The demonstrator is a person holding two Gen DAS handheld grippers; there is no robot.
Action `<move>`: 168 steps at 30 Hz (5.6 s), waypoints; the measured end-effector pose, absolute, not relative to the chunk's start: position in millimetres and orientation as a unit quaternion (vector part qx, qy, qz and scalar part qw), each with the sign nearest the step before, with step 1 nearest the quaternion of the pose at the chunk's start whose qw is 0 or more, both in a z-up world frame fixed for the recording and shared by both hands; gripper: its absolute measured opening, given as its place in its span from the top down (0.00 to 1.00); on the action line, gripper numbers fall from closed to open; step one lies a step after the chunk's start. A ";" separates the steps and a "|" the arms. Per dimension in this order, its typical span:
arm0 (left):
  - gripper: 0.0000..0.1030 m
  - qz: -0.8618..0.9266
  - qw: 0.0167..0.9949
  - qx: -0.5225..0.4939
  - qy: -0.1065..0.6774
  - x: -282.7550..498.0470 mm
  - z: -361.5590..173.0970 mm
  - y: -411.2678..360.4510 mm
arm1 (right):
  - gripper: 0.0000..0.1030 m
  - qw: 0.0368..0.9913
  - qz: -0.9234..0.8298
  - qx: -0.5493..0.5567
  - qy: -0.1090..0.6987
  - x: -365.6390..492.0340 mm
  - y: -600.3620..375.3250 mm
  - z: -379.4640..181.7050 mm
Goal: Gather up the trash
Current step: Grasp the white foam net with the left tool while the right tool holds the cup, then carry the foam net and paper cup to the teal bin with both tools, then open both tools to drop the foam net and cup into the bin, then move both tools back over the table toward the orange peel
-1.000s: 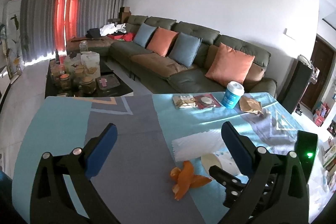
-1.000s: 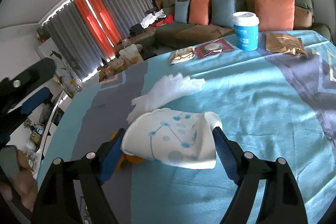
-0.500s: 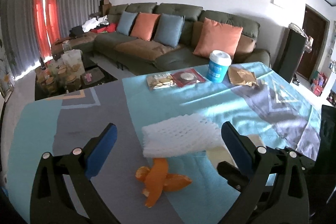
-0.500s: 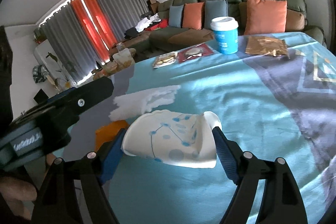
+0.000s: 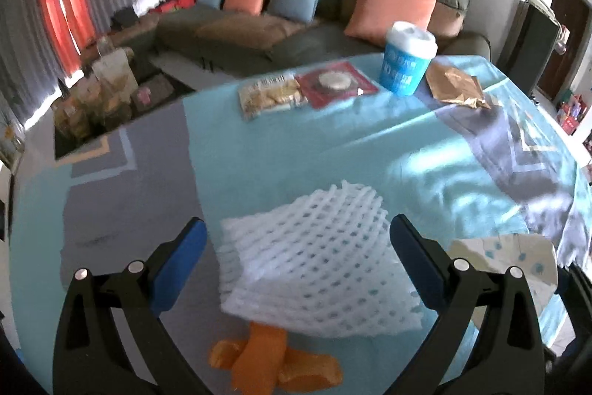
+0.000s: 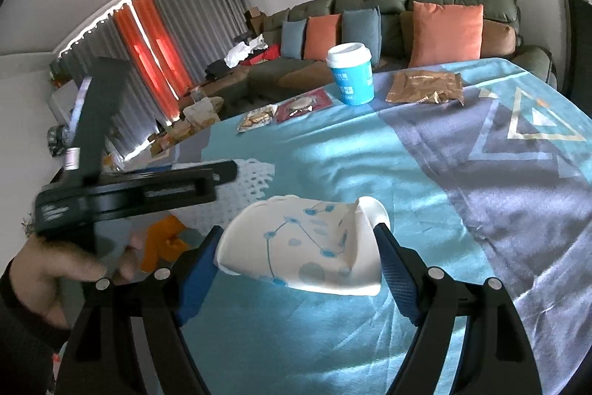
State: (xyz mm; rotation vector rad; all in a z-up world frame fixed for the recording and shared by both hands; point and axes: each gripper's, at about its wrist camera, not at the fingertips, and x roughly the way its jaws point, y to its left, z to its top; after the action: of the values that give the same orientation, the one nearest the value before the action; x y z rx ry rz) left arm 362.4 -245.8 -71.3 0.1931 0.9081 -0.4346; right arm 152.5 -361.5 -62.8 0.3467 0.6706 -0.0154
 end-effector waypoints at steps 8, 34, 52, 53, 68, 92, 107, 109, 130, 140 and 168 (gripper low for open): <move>0.56 -0.210 0.859 0.120 0.452 367.1 -87.1 -257.4 | 0.24 0.930 0.002 0.175 0.322 153.5 -363.6 -60.6; 0.83 -0.237 0.922 0.038 0.303 265.7 18.0 -170.0 | 0.25 0.951 0.037 0.158 0.262 130.8 -336.8 -18.9; 0.83 -0.108 0.961 -0.010 0.255 153.3 42.1 -3.3 | 0.25 0.961 0.121 0.104 0.227 112.5 -243.7 21.2; 0.82 -0.100 0.962 -0.013 0.252 146.5 42.4 6.6 | 0.25 0.961 0.126 0.099 0.226 112.7 -237.0 22.9; 0.82 0.019 0.971 -0.069 0.230 68.0 42.4 139.9 | 0.25 0.951 0.217 0.052 0.215 106.6 -139.3 45.9; 0.79 0.203 0.953 -0.101 0.199 -30.5 56.1 307.8 | 0.25 0.889 0.393 -0.030 0.234 124.3 38.5 48.4; 0.75 0.227 0.908 -0.128 0.327 18.9 -53.5 373.4 | 0.25 0.795 0.461 -0.070 0.388 172.2 175.0 -23.8; 0.75 0.228 0.904 -0.128 0.338 30.3 -67.8 377.3 | 0.25 0.789 0.453 -0.073 0.407 178.5 187.4 -36.9; 0.07 0.277 0.894 -0.116 0.333 82.0 -94.2 387.8 | 0.14 0.799 0.420 -0.034 0.429 210.5 189.3 -61.2; 0.05 0.280 0.903 -0.127 0.300 60.0 -52.2 370.5 | 0.09 0.827 0.400 -0.028 0.393 217.6 157.7 -40.6; 0.05 0.159 0.954 -0.077 0.243 73.1 38.9 222.2 | 0.07 0.906 0.306 0.008 0.291 197.2 -2.0 14.7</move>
State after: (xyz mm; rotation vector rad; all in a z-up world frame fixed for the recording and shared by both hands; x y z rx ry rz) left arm 73.1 222.2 38.9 -0.1570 0.4930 0.3229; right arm 197.2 -2.0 14.7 0.0160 0.6005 0.6329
